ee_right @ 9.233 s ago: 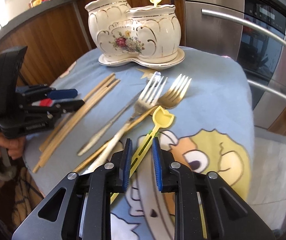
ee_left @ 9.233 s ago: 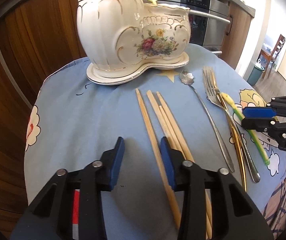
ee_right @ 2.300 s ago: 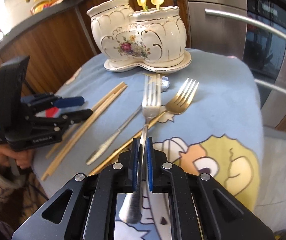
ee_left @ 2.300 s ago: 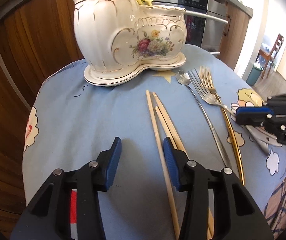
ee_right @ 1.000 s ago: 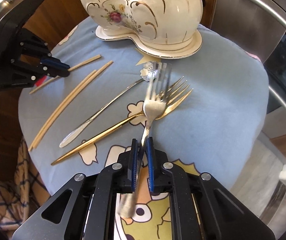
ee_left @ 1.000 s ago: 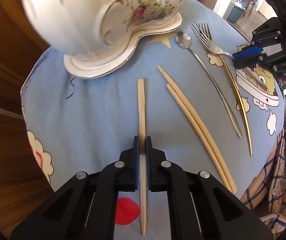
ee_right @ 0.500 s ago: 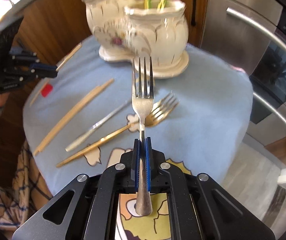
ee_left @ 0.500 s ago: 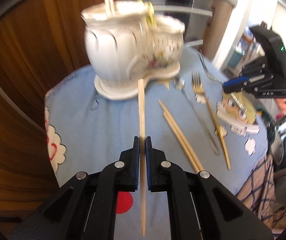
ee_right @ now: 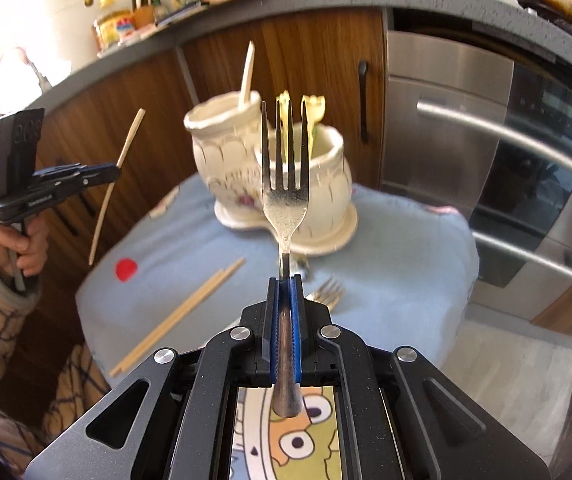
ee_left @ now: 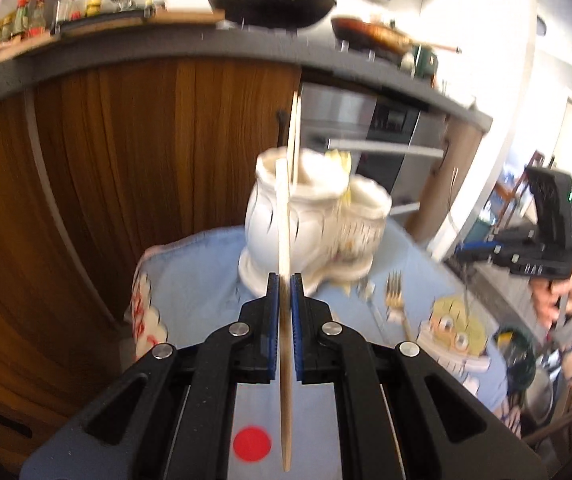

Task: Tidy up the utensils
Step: 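Lower the chopstick into the large pot while the right tool lowers the fork in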

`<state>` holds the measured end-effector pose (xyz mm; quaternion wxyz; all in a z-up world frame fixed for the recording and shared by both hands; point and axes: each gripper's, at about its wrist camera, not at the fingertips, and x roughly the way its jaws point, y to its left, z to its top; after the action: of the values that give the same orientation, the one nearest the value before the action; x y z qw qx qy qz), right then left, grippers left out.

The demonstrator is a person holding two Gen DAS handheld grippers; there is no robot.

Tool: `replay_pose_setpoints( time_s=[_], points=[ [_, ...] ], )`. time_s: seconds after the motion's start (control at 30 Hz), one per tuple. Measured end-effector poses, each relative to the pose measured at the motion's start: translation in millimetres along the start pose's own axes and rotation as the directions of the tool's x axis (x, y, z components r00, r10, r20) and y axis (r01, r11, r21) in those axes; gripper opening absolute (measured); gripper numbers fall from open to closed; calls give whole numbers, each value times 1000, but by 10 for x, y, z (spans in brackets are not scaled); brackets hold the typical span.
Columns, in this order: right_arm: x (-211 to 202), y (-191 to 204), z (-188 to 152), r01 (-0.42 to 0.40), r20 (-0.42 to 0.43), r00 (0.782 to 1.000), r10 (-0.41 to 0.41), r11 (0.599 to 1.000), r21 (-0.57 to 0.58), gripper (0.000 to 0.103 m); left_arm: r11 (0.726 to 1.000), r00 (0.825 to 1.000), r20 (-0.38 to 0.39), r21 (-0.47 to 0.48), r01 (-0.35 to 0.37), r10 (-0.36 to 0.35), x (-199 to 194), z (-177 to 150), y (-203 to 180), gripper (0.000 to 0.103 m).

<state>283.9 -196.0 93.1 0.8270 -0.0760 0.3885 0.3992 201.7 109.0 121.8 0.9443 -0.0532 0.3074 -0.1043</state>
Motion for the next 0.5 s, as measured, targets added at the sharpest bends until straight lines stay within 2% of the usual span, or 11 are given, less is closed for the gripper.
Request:
replay_pose_setpoints(
  time_s=[0.17,0.5],
  points=[
    [-66,47,171,-15,61,998,14,1000,16,6,1000,993,113,-11,19,-18,-36,340,-99,6],
    [-146,31,557,-48,189,981,36,997,56,6,999,969,245,-31,31,-23,122,834,-194,6]
  ],
)
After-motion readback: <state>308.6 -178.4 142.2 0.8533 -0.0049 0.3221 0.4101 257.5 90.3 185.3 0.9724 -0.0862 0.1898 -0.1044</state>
